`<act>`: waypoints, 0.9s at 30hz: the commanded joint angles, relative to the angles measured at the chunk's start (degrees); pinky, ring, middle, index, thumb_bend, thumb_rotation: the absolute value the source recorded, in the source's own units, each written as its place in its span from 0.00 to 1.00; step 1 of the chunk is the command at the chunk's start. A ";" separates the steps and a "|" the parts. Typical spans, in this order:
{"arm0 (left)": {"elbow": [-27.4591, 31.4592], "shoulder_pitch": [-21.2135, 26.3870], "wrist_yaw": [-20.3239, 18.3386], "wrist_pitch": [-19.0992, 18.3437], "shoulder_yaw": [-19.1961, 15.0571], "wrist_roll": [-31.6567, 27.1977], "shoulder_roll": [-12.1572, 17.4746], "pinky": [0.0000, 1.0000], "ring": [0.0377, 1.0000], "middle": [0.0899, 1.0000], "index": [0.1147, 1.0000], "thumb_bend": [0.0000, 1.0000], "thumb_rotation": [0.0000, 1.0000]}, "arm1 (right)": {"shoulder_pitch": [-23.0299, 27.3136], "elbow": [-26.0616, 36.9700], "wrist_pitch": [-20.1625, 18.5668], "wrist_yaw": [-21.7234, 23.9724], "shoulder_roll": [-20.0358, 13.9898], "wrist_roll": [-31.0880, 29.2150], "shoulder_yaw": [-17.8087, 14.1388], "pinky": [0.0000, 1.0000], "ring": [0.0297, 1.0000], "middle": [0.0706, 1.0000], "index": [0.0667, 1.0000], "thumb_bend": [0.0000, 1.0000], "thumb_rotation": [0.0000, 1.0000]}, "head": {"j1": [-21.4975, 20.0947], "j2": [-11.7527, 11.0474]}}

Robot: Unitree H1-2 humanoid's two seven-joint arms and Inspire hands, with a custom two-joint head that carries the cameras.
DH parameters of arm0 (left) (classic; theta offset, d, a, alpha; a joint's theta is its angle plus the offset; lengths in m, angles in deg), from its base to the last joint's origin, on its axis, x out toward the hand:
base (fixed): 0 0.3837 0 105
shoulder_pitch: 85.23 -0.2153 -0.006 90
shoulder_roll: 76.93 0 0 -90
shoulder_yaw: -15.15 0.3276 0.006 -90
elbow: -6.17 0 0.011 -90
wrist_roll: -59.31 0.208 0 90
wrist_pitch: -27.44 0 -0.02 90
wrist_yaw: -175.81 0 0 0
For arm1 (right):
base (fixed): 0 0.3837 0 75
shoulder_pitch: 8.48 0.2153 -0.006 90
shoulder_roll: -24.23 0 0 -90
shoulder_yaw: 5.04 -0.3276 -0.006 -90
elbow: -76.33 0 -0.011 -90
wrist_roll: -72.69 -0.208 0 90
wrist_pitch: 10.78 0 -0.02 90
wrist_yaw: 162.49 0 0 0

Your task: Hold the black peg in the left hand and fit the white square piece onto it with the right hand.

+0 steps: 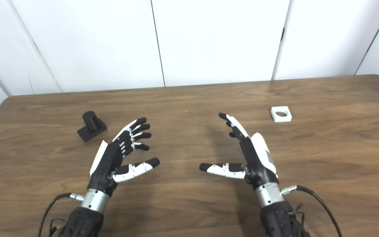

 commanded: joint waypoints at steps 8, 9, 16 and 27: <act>0.76 1.20 2.13 1.67 1.48 2.20 -2.16 0.61 0.77 0.83 0.84 0.77 0.24 | 0.81 1.23 3.76 -1.10 -1.29 -2.32 -1.75 0.81 0.90 0.93 0.89 0.82 0.27 | 11.85 -2.30; 0.49 1.25 2.31 1.66 1.83 2.58 -2.53 0.61 0.77 0.84 0.85 0.77 0.24 | 0.76 1.11 4.03 -1.07 -1.69 -2.73 -2.06 0.80 0.90 0.93 0.90 0.82 0.26 | 14.67 -3.01; -2.10 1.86 4.18 2.92 3.54 5.67 -4.16 0.60 0.75 0.82 0.83 0.79 0.28 | 0.39 2.09 2.46 0.47 -2.80 -6.08 -3.46 0.79 0.90 0.94 0.91 0.79 0.14 | 19.04 -4.69; -1.37 2.22 5.58 2.52 3.62 7.70 -3.67 0.66 0.75 0.79 0.76 0.79 0.29 | 0.65 2.95 1.52 0.58 -2.64 -5.88 -3.63 0.79 0.89 0.93 0.88 0.82 0.11 | 18.61 -4.54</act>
